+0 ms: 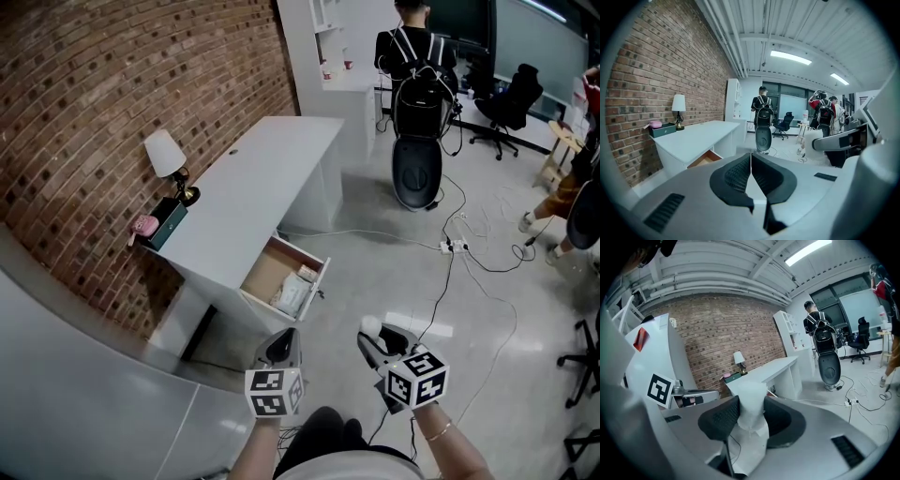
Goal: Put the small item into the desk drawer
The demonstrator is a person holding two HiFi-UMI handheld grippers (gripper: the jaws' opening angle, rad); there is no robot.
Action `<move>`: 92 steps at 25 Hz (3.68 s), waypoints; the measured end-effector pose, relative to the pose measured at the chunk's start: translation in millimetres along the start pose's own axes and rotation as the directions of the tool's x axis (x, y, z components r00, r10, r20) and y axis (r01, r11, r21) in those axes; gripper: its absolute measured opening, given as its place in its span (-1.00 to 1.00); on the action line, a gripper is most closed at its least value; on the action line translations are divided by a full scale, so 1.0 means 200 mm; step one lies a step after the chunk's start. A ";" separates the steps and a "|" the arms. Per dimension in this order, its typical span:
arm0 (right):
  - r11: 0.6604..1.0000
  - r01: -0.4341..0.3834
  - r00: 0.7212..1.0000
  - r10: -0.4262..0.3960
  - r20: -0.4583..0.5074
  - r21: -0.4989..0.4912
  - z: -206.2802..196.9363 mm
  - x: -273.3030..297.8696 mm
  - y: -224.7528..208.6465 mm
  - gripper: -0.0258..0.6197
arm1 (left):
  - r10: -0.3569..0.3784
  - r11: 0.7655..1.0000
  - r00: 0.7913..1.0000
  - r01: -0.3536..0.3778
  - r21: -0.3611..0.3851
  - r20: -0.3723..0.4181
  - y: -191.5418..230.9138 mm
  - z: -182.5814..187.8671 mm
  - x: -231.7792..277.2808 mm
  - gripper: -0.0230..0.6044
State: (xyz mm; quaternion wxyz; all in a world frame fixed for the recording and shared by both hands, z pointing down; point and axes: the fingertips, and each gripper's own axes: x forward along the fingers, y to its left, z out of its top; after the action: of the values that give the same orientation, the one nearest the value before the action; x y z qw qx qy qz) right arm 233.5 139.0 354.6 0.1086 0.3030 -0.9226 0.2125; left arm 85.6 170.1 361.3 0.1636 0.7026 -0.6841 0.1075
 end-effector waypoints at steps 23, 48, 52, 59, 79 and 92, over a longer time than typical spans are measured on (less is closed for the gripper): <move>0.999 -0.005 0.999 0.007 -0.031 0.053 0.39 0.97 -0.42 -0.40 | 0.029 0.998 0.998 -0.032 -0.060 -0.052 0.61 0.22 0.95 -0.84; 0.998 -0.042 0.995 0.046 -0.088 0.049 0.67 1.79 -0.63 -0.40 | 0.076 0.990 0.995 -0.084 -0.117 -0.071 1.13 0.38 1.58 -0.84; 0.994 -0.107 0.986 0.111 -0.126 0.035 0.67 1.90 -0.66 -0.40 | 0.138 0.979 0.987 -0.148 -0.141 -0.078 1.18 0.38 1.62 -0.84; 0.967 -0.253 0.941 0.245 -0.235 -0.004 0.66 2.15 -0.74 -0.40 | 0.285 0.929 0.954 -0.298 -0.220 -0.089 1.27 0.35 1.69 -0.84; 0.809 -0.587 0.673 0.462 -0.577 -0.036 0.20 2.80 -0.70 -0.40 | 0.619 0.646 0.755 -0.645 -0.408 -0.215 1.46 -0.07 1.59 -0.84; 0.774 -0.619 0.613 0.365 -0.701 -0.138 -0.39 3.21 -0.66 -0.40 | 0.670 0.531 0.685 -0.712 -0.459 -0.288 1.52 -0.54 1.53 -0.84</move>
State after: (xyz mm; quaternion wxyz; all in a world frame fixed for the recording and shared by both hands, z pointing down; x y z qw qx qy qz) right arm -191.2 -250.4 678.2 0.4058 -0.0846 -0.8980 0.1478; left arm -197.1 -75.3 600.4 0.3231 0.2939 -0.8996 -0.0059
